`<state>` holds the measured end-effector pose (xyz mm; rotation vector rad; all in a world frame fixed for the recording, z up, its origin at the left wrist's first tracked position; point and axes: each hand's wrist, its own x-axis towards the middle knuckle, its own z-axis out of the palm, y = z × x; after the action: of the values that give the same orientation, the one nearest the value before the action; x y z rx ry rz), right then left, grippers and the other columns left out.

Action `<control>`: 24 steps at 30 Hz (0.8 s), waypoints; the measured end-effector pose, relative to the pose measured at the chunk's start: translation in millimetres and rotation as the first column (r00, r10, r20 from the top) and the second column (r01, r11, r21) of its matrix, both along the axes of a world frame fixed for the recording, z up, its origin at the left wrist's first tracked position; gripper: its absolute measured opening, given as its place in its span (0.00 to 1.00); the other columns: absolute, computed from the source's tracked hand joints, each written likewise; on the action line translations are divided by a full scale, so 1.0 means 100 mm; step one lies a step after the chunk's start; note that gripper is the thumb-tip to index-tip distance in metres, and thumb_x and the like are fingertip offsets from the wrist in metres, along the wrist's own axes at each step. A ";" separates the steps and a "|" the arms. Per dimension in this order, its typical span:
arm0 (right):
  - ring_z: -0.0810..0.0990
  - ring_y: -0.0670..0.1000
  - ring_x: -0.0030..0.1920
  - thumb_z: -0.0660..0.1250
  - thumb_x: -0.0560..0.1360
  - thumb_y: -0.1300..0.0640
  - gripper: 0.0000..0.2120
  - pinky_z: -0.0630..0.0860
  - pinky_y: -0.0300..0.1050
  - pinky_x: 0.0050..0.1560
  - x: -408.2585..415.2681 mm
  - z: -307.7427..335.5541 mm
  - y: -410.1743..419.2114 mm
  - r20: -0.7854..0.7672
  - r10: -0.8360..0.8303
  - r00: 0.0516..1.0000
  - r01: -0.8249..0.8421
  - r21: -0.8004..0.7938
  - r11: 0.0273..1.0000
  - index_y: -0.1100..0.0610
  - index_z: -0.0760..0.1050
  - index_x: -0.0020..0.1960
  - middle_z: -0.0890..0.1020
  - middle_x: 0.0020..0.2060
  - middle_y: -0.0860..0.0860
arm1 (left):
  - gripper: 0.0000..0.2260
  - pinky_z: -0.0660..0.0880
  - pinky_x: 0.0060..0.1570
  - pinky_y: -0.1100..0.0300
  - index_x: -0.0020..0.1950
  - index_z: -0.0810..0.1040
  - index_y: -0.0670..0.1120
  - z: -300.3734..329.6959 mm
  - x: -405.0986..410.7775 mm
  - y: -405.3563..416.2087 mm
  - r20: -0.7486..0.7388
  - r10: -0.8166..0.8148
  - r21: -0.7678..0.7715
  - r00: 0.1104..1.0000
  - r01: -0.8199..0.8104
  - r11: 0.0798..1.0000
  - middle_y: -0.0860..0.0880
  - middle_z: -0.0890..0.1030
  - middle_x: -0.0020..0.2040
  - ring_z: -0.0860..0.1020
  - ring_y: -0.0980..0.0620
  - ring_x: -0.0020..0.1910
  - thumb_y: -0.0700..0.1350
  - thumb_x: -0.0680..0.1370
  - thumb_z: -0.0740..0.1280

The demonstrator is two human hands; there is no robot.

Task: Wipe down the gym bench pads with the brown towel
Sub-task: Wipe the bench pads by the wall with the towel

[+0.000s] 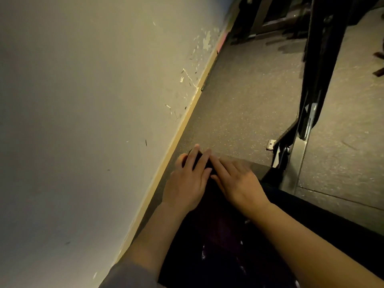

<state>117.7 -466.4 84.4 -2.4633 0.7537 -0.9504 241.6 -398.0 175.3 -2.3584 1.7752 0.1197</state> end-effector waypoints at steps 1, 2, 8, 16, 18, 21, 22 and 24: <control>0.82 0.57 0.46 0.56 0.82 0.51 0.22 0.79 0.51 0.43 0.00 -0.01 -0.04 0.003 0.003 1.000 -0.003 -0.018 1.000 0.64 0.75 0.67 0.82 0.55 0.58 | 0.28 0.74 0.64 0.46 0.81 0.49 0.58 -0.01 0.01 -0.06 0.017 -0.015 0.001 1.000 0.015 1.000 0.53 0.49 0.81 0.54 0.44 0.78 0.59 0.80 0.40; 0.81 0.57 0.43 0.55 0.82 0.52 0.21 0.79 0.51 0.41 -0.01 -0.03 -0.08 -0.004 0.015 1.000 -0.016 -0.027 1.000 0.65 0.76 0.66 0.83 0.52 0.58 | 0.28 0.75 0.63 0.45 0.81 0.50 0.58 -0.02 0.02 -0.10 0.035 -0.029 -0.002 0.999 0.029 1.000 0.52 0.51 0.81 0.56 0.44 0.77 0.60 0.80 0.40; 0.83 0.58 0.37 0.57 0.78 0.57 0.19 0.80 0.51 0.35 -0.16 -0.08 -0.16 -0.083 0.006 0.997 -0.008 -0.020 1.000 0.66 0.78 0.59 0.85 0.43 0.59 | 0.26 0.78 0.55 0.45 0.76 0.65 0.52 -0.08 0.05 -0.16 0.109 -0.108 -0.057 0.988 0.115 0.992 0.45 0.65 0.77 0.66 0.40 0.73 0.60 0.82 0.47; 0.78 0.58 0.26 0.81 0.57 0.68 0.21 0.75 0.47 0.25 -0.96 -0.34 -0.10 -0.212 -0.090 0.973 0.108 0.078 0.991 0.65 0.81 0.48 0.81 0.32 0.58 | 0.24 0.60 0.69 0.43 0.75 0.66 0.51 -0.21 -0.07 0.14 0.197 -0.124 -0.150 0.973 0.155 0.977 0.44 0.65 0.76 0.60 0.43 0.76 0.59 0.82 0.54; 0.76 0.57 0.25 0.78 0.62 0.65 0.13 0.74 0.47 0.25 -1.01 -0.35 -0.13 -0.246 -0.097 0.965 0.120 0.080 0.990 0.63 0.80 0.44 0.80 0.29 0.56 | 0.25 0.60 0.70 0.38 0.77 0.64 0.52 -0.18 -0.09 0.16 0.193 -0.184 -0.074 0.964 0.201 0.977 0.45 0.64 0.77 0.58 0.43 0.77 0.59 0.82 0.52; 0.81 0.58 0.38 0.58 0.77 0.52 0.15 0.78 0.50 0.37 -0.95 -0.25 -0.09 -0.205 -0.127 0.971 0.160 0.153 0.975 0.59 0.80 0.53 0.84 0.41 0.55 | 0.24 0.64 0.70 0.39 0.77 0.64 0.52 -0.06 0.00 0.07 0.157 -0.279 0.007 0.947 0.282 0.959 0.46 0.65 0.77 0.59 0.44 0.77 0.58 0.83 0.50; 0.82 0.58 0.46 0.55 0.78 0.50 0.20 0.79 0.52 0.43 -0.91 -0.17 -0.06 -0.178 -0.111 0.978 0.145 0.193 0.970 0.58 0.78 0.60 0.84 0.50 0.55 | 0.24 0.65 0.69 0.41 0.77 0.65 0.51 -0.03 0.04 0.03 0.148 -0.275 0.001 0.950 0.278 0.961 0.46 0.65 0.77 0.61 0.44 0.76 0.58 0.83 0.51; 0.78 0.58 0.60 0.54 0.78 0.47 0.23 0.78 0.55 0.53 -0.82 -0.04 -0.03 -0.126 -0.056 0.990 0.082 0.208 0.975 0.55 0.72 0.68 0.79 0.61 0.55 | 0.23 0.67 0.66 0.45 0.75 0.67 0.50 -0.01 0.06 -0.01 0.146 -0.201 -0.039 0.969 0.209 0.977 0.44 0.65 0.75 0.64 0.43 0.72 0.56 0.82 0.54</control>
<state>36.1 -469.3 80.2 -2.3345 0.9352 -0.7099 247.7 -399.0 174.7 -2.1414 1.9605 -0.1231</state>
